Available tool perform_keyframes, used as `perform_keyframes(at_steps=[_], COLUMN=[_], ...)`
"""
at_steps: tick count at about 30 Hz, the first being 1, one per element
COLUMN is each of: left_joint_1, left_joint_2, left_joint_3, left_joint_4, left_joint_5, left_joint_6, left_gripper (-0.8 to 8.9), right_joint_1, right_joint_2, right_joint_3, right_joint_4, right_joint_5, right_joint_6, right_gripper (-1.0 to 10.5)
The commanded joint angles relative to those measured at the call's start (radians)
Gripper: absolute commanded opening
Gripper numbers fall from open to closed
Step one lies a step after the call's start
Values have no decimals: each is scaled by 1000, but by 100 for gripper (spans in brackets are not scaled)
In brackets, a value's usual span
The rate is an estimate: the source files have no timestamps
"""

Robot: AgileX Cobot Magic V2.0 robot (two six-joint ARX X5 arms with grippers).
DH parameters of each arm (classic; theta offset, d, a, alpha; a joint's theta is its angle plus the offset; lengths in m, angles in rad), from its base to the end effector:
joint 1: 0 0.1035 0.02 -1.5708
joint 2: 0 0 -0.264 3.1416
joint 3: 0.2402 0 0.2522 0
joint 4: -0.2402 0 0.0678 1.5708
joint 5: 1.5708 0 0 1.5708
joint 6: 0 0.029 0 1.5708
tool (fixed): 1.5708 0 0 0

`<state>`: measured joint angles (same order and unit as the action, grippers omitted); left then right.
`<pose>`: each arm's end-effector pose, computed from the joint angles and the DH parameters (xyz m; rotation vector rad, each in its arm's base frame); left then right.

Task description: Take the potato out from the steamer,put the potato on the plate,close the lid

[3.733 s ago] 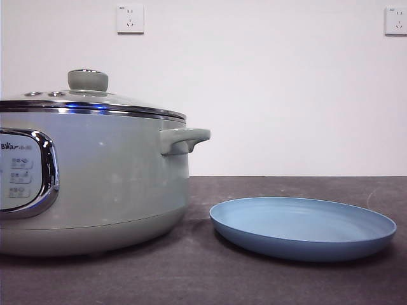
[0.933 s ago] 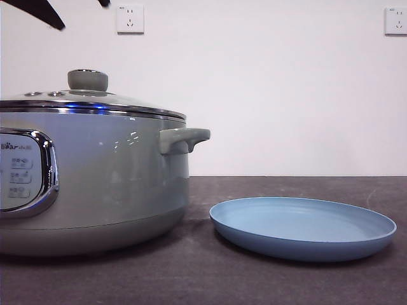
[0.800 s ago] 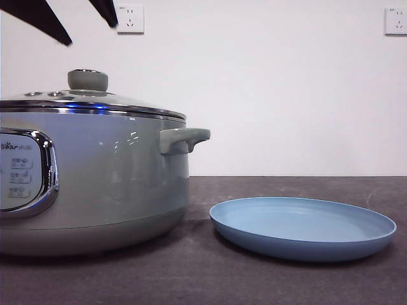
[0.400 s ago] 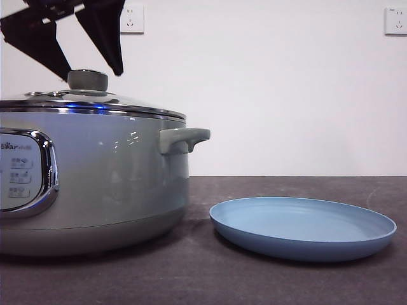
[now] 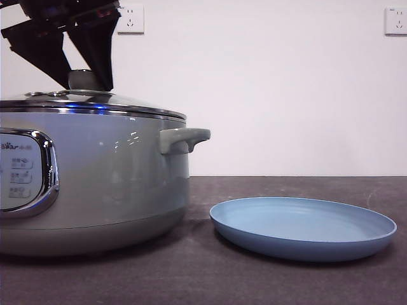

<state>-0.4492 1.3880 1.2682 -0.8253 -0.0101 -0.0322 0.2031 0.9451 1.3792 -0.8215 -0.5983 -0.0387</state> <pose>0.2515 -0.1209 0.3149 0.1874 0.9331 -0.3905 0.1410 0.0457 0.4403 0.0420 0.3747 0.7984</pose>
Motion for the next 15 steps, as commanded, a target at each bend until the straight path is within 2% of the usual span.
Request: perform_keyframes(at_steps=[1,15], left_joint_1=[-3,-3], left_joint_2=[3,-54], left_joint_3=[1,13], left_joint_4=[2,55], left_joint_5=[-19,-43], left_joint_6=[18,39], left_gripper=[-8,-8], right_joint_1=[2,2], right_joint_2=[-1,-1], right_joint_3=[4,4], right_joint_4=[6,7], right_joint_5=[3,3], right_joint_6=[-3,-3], right_gripper=[504,504])
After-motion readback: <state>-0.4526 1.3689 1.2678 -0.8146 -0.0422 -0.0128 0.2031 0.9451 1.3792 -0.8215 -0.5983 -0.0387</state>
